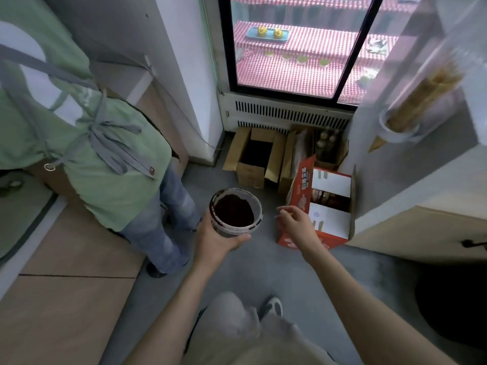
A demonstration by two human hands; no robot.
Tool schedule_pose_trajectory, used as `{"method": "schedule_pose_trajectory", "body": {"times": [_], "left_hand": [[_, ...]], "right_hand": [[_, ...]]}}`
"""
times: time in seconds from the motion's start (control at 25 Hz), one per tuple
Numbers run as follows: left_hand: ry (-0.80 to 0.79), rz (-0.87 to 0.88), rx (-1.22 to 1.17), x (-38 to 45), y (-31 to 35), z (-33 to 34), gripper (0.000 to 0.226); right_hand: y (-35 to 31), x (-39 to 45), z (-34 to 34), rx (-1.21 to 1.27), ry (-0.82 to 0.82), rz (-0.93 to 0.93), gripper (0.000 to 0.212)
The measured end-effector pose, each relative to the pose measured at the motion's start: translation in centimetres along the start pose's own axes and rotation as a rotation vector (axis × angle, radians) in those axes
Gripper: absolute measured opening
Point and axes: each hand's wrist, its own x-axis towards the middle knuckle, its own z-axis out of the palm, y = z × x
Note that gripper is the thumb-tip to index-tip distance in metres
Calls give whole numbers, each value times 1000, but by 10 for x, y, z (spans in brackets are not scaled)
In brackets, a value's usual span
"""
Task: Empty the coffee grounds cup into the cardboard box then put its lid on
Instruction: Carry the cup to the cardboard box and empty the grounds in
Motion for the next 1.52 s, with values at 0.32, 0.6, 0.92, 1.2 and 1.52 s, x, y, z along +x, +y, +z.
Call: {"method": "schedule_pose_trajectory", "body": {"times": [0.32,0.6,0.92,1.2,1.52], "left_hand": [[-45,-75,-9,172,3,46,111],[-137,-85,35,317,-7,58,108],[-146,-102,74,430,-18,83,106],[-97,-149,105,495,-47,126,103],[-125,-169,174,556,-119,177,106]], "right_hand": [[-45,148,0,-75,86,16,25],[-96,261,8,-85,152,109,25],[-110,378,25,-50,129,192,20],[-77,475,22,-81,51,258,24],[-14,583,43,-44,49,373,23]]}}
